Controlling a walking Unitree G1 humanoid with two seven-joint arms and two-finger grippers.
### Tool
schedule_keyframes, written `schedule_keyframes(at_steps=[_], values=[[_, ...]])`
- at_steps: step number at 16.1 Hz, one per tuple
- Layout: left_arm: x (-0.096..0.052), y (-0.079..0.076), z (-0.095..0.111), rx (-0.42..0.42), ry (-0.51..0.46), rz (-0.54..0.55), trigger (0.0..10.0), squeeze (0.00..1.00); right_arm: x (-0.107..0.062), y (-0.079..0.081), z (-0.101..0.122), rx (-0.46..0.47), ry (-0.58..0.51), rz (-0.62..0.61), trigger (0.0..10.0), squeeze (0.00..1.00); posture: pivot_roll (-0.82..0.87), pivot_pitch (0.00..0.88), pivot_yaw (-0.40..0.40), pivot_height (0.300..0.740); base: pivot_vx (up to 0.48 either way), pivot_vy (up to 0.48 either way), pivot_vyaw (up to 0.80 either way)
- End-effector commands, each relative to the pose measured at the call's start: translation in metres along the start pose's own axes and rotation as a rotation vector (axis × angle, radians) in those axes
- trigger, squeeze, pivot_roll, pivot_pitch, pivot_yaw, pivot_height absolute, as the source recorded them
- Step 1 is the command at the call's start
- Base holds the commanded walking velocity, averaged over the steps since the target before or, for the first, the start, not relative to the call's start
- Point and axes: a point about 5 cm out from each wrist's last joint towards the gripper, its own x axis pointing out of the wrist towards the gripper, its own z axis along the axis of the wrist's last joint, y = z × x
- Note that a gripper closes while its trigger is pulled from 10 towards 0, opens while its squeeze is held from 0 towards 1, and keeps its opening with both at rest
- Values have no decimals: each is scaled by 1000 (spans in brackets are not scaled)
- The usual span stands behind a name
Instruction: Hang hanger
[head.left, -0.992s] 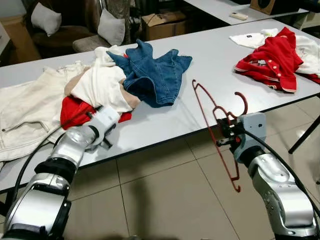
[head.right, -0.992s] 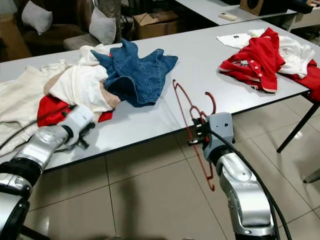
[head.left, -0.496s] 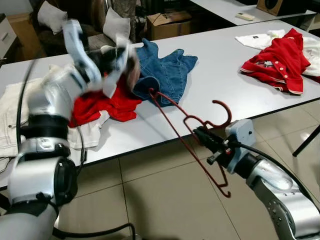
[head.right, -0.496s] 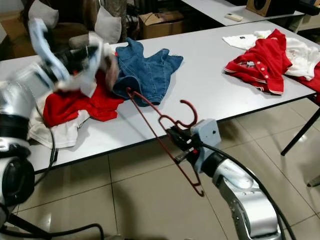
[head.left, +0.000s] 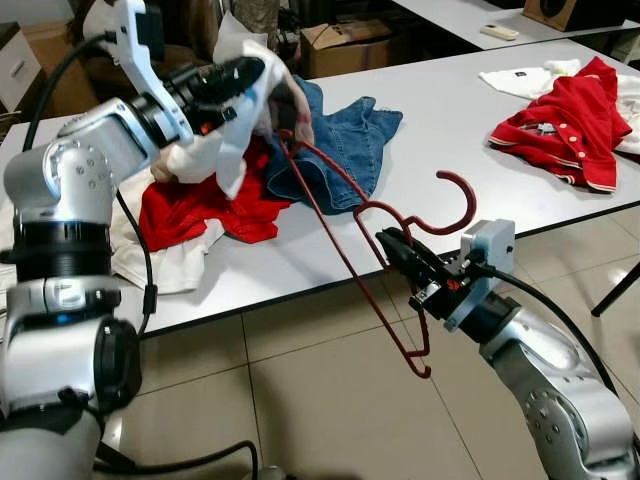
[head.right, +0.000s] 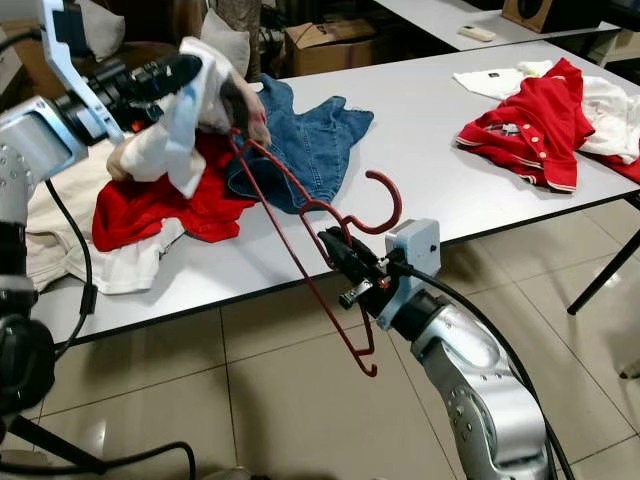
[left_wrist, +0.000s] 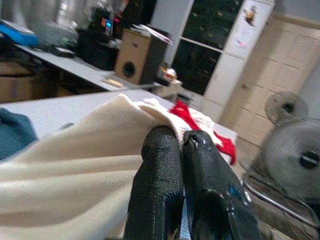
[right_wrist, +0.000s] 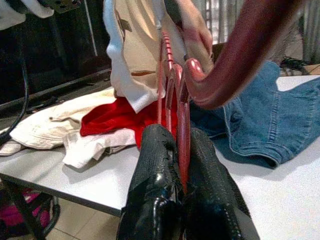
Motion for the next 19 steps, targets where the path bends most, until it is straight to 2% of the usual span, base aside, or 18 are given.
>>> schedule_keyframes(at_steps=[1,3,4,5,6,8,9,11,13,14,17,19], values=[[2,-13,2,19,17,-46,0,0,7,1,3,14,-20,38,10000,0,-52,0,85,740,0,0,0],[2,-20,-8,16,58,-65,0,0,14,-2,1,13,-2,46,10000,0,-49,0,84,740,0,0,0],[0,-25,-20,26,104,-82,0,0,24,-16,0,9,10,-33,10000,0,-44,0,81,740,0,0,0],[-1,-27,-21,21,107,-89,0,0,27,-24,0,17,7,-87,10000,0,-44,0,81,740,0,0,0],[-4,-32,-23,18,129,-120,0,0,33,-44,5,51,-35,-226,10000,0,-38,0,78,740,0,0,0],[-7,-33,-24,42,148,-122,0,0,36,-48,13,85,-88,-231,10000,0,-33,0,75,740,0,0,0],[-10,-28,-7,80,89,-90,0,0,41,-51,37,85,-192,-191,10000,0,-31,0,74,740,0,0,0],[-14,-28,25,102,-40,-101,0,0,43,-49,64,84,-303,-123,10000,0,-30,0,73,740,0,0,0],[-18,-32,51,92,-137,-125,0,0,43,-43,81,85,-364,-68,10000,0,-30,0,70,740,0,0,0],[-17,-33,57,88,-160,-121,0,0,42,-40,80,77,-357,-46,10000,0,-30,0,70,740,0,0,0],[-11,-33,50,44,-163,-107,0,0,38,-37,58,71,-267,-58,10000,0,-33,0,73,740,0,0,0],[-5,-22,20,18,-62,-4,0,0,20,-31,44,79,-211,-40,10000,0,-41,0,75,740,0,0,0]])
